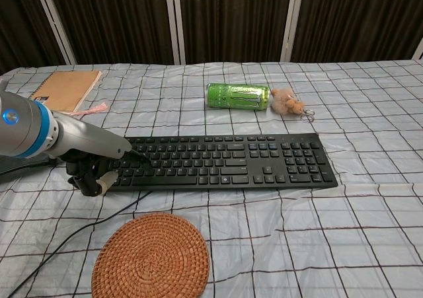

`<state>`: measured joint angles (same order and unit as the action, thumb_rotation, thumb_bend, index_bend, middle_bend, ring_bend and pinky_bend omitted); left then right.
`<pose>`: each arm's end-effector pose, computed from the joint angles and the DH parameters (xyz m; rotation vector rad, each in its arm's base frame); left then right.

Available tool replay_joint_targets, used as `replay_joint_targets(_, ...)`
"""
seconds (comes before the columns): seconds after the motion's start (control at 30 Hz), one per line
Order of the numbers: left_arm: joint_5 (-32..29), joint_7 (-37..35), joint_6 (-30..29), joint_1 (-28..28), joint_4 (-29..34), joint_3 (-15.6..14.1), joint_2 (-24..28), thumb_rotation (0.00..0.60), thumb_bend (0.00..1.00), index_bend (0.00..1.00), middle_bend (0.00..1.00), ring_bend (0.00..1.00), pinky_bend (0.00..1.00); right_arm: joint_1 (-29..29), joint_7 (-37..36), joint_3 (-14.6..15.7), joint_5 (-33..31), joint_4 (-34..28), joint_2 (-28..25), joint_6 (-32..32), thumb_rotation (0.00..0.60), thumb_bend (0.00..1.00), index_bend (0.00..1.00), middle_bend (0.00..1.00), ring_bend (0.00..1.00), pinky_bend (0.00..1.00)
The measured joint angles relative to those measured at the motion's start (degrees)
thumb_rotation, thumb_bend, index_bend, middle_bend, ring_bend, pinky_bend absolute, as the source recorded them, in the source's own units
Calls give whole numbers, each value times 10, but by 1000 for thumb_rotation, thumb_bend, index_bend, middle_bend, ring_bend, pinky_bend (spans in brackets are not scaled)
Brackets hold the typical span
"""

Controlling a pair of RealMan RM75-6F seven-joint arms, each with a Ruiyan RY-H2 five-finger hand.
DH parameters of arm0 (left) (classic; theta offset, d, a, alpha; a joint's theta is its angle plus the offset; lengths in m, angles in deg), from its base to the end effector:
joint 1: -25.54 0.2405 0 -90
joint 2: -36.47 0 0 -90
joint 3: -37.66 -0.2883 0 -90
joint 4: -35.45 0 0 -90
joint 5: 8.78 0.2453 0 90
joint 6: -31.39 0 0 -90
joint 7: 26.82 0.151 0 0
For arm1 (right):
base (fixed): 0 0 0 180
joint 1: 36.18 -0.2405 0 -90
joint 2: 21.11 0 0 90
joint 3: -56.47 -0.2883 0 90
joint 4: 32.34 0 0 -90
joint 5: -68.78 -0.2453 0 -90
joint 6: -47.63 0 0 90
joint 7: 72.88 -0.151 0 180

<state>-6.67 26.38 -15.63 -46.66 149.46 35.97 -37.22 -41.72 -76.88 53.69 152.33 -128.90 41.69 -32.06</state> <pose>-0.1101 0.3211 -0.0384 -2.2064 -1.0882 -0.1288 -0.3474 -0.1951 0.1300 1.3693 -1.0799 0.9277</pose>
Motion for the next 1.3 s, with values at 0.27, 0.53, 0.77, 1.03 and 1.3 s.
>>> replay_joint_targets(0.27,-7,-21,16,-29,-9,-19,-7,600,827,25,816,721,493,4,-1,2,-3,-3,-6,-1,600,102,71,0,0,6)
replay_joint_targets(0.53,-6,-40,20,-46,-15,-37,-16,600,825,29,816,720,492,5,-3,4,-2,-6,-10,0,600,102,71,0,0,5)
replay_joint_targets(0.77,-6,-56,21,-62,-21,-53,-27,600,824,35,816,721,492,6,-4,5,-1,-7,-12,0,600,103,70,0,0,5)
replay_joint_targets(1.03,-10,-70,24,-78,-27,-67,-39,600,824,37,815,721,492,6,-6,4,-2,-6,-11,1,600,101,71,0,0,5)
replay_joint_targets(1.3,0,-86,19,-86,-25,-77,-37,600,825,38,815,721,492,5,-4,4,-2,-5,-11,1,600,102,70,0,0,5)
